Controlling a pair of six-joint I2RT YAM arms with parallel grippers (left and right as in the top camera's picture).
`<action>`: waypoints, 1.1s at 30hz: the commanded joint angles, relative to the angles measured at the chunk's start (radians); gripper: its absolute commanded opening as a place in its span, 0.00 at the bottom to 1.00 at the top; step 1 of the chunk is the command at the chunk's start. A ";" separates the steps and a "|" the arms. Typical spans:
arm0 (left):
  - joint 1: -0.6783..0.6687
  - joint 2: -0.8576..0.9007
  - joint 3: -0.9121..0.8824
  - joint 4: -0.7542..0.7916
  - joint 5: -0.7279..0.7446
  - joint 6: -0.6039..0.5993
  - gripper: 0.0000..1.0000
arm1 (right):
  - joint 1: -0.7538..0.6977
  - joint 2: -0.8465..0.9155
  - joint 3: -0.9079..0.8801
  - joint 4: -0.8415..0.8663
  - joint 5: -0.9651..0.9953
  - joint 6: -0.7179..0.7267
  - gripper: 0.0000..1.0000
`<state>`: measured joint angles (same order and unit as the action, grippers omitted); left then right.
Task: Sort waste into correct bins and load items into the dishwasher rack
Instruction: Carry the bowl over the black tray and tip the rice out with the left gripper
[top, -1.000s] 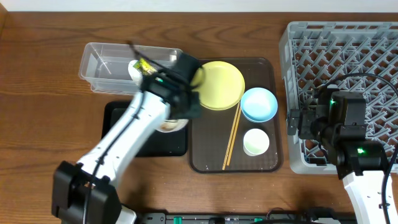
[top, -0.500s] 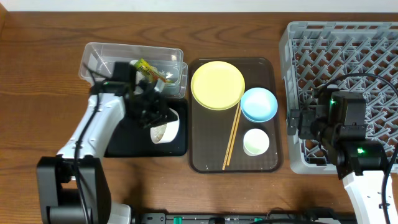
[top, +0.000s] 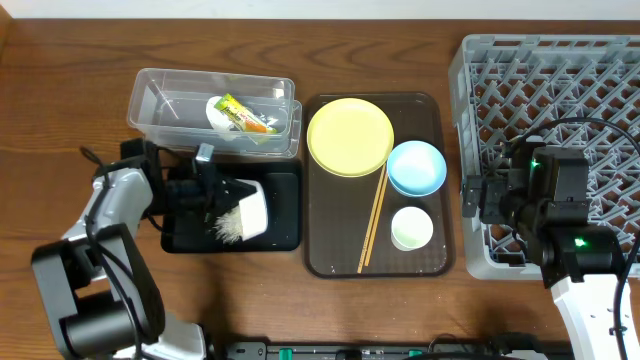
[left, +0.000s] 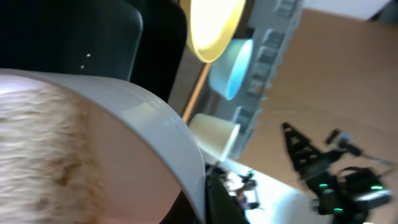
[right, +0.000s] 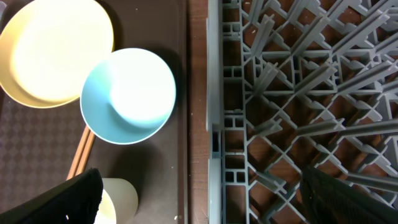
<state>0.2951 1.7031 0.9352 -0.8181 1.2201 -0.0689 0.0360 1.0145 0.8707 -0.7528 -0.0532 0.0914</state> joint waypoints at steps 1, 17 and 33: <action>0.010 0.024 -0.005 0.002 0.132 -0.007 0.06 | 0.008 0.000 0.024 -0.003 -0.007 -0.002 0.99; 0.010 0.027 -0.004 0.002 0.352 -0.091 0.06 | 0.008 0.000 0.024 -0.003 -0.007 -0.003 0.99; 0.010 0.027 -0.004 0.017 0.352 -0.396 0.06 | 0.008 0.000 0.024 -0.006 -0.006 -0.003 0.99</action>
<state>0.3012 1.7264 0.9352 -0.8024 1.5440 -0.3668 0.0360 1.0145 0.8707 -0.7547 -0.0536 0.0914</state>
